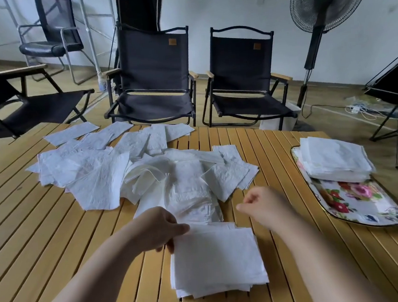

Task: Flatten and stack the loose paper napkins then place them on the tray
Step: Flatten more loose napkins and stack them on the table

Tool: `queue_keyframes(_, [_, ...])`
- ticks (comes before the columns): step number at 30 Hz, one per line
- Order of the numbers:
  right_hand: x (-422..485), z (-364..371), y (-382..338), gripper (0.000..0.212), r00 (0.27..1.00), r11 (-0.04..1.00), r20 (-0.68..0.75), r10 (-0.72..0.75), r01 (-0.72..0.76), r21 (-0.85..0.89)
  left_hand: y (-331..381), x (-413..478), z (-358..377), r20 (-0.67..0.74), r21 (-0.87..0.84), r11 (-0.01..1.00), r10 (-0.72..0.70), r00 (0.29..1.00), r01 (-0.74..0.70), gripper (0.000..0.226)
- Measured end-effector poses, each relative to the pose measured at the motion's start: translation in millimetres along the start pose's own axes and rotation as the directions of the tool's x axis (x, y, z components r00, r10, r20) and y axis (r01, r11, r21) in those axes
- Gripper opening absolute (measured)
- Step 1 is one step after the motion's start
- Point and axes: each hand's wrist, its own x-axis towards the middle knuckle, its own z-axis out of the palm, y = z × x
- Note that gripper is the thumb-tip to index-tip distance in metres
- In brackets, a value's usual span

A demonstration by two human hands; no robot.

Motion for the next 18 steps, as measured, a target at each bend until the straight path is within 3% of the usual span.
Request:
queue_keyframes(1, [3.9, 8.0, -1.3, 0.008, 0.995, 0.997, -0.088, -0.052, 0.057, 0.046, -1.7, 2.5, -0.7, -0.048, -0.017, 1.000, 0.014, 0.999, -0.015, 0.035])
queue_keyframes(3, [14.1, 25.3, -3.0, 0.013, 0.982, 0.989, -0.147, -0.118, 0.129, 0.070, -2.6, 6.1, -1.6, -0.099, -0.071, 0.996, 0.040, 0.994, -0.047, 0.028])
queue_keyframes(7, [37.4, 50.9, -4.0, 0.030, 0.976, 0.984, -0.128, -0.173, 0.178, 0.021, -1.3, 8.7, -3.1, -0.138, -0.151, 0.985, 0.067, 0.988, -0.087, 0.026])
queue_keyframes(13, [51.0, 59.0, -8.6, 0.008, 0.967, 0.989, -0.209, -0.146, 0.150, 0.006, -0.9, 13.3, -4.1, -0.239, -0.124, 0.987, 0.073, 0.968, -0.105, 0.026])
queue_keyframes(18, [50.6, 54.6, -1.2, 0.009, 0.962, 0.981, -0.206, -0.182, 0.193, 0.033, 4.3, 12.8, -3.9, -0.271, -0.130, 0.983, 0.087, 0.959, -0.126, 0.027])
